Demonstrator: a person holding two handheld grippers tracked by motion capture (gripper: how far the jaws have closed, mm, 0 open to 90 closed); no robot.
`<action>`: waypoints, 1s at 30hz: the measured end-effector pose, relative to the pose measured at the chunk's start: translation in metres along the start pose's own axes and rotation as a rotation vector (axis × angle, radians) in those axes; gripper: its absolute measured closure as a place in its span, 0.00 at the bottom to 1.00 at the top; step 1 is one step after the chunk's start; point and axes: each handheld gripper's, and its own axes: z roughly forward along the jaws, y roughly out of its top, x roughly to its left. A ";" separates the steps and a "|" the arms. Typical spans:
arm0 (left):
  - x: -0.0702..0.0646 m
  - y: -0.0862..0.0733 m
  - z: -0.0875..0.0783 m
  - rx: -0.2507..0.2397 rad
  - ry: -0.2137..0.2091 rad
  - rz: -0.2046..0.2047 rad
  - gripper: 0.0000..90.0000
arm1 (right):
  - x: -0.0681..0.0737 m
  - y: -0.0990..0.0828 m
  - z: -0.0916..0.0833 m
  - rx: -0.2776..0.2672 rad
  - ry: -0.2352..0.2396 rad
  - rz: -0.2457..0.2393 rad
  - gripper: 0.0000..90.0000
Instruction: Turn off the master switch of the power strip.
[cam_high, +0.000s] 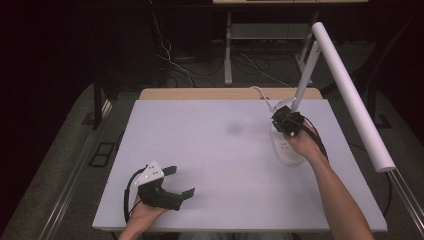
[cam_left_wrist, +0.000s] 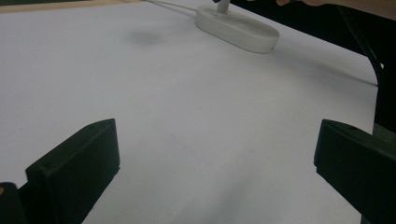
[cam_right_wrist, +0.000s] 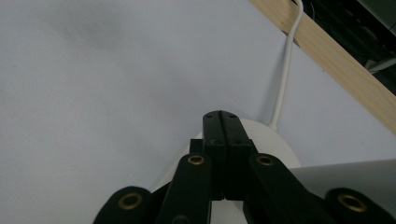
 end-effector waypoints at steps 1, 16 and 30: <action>0.000 0.000 0.000 0.000 0.001 0.000 0.00 | 0.001 0.000 0.001 0.005 -0.003 0.000 0.99; 0.000 0.000 -0.001 0.004 -0.002 -0.003 0.00 | 0.006 0.000 0.016 0.067 -0.045 -0.022 0.99; 0.000 0.000 0.000 0.008 -0.004 -0.001 0.00 | 0.004 -0.002 0.018 0.080 -0.065 -0.001 0.99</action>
